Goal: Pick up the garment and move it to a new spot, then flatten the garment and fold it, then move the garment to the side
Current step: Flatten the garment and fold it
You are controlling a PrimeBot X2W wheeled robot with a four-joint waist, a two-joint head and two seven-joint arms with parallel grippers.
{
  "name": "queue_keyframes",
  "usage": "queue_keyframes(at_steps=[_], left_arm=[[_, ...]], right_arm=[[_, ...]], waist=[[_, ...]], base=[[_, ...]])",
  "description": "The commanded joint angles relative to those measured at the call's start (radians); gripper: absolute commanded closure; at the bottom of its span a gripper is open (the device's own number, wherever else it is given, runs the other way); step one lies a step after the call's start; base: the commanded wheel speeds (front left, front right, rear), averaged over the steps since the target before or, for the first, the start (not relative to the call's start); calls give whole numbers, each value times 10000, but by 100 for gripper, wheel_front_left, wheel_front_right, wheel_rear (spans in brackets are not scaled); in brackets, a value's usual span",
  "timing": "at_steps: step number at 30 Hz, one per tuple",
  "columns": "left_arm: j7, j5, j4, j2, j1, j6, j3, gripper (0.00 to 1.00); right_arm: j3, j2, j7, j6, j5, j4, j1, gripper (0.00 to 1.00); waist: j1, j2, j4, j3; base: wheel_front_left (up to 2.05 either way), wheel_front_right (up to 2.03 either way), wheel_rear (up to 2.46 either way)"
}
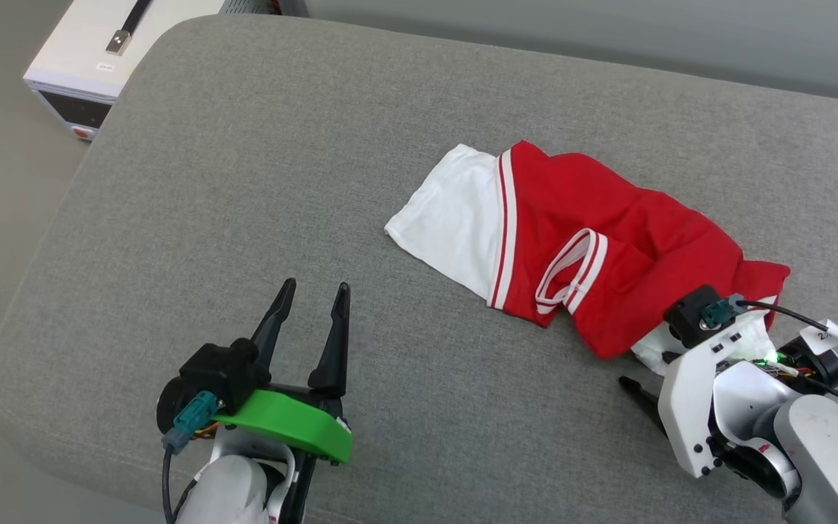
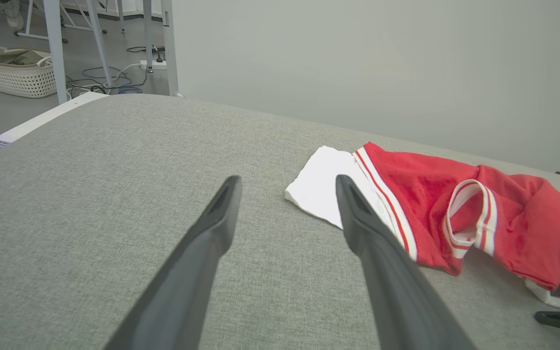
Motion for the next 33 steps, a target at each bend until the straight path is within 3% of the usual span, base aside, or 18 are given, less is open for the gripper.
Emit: queue_keyframes(at_steps=[1, 2, 3, 4, 17, 26, 33], left_arm=[[-57, 34, 11, -63, -115, -58, 26, 0], [-57, 37, 19, -65, -105, -58, 39, 0], [-57, 42, 30, -68, -91, -58, 67, 0], [-57, 48, 43, -69, -80, -58, 100, 0], [-57, 274, 230, -11, 327, -59, 315, 0], [-57, 294, 245, 58, 618, -59, 337, 0], [-57, 246, 322, 77, 613, -59, 283, 0]], right_arm=[[173, -2, 145, -7, 153, 234, 81, 0], [230, -27, 180, -7, 203, 262, 102, 19], [311, -66, 174, -7, 246, 276, 112, 77], [367, -87, 105, -7, 267, 272, 103, 100], [483, -995, -1274, -7, 728, -243, 761, 100], [-868, -2058, -895, -7, 835, -792, 2166, 100], [-2296, -2737, -882, -7, 49, -216, 3033, 100]], waist=[[0, 0, 95, 86], [0, 0, 86, 77], [0, 0, 61, 57], [0, 0, 26, 28], [0, 0, -1051, -1174], [0, 0, -1460, -1602], [0, 0, -1581, -1453]], base=[[0, 0, 0], [0, 0, 0], [0, 0, 0], [0, 0, 0], [0, 0, 0], [0, 0, 0], [0, 0, 0]])
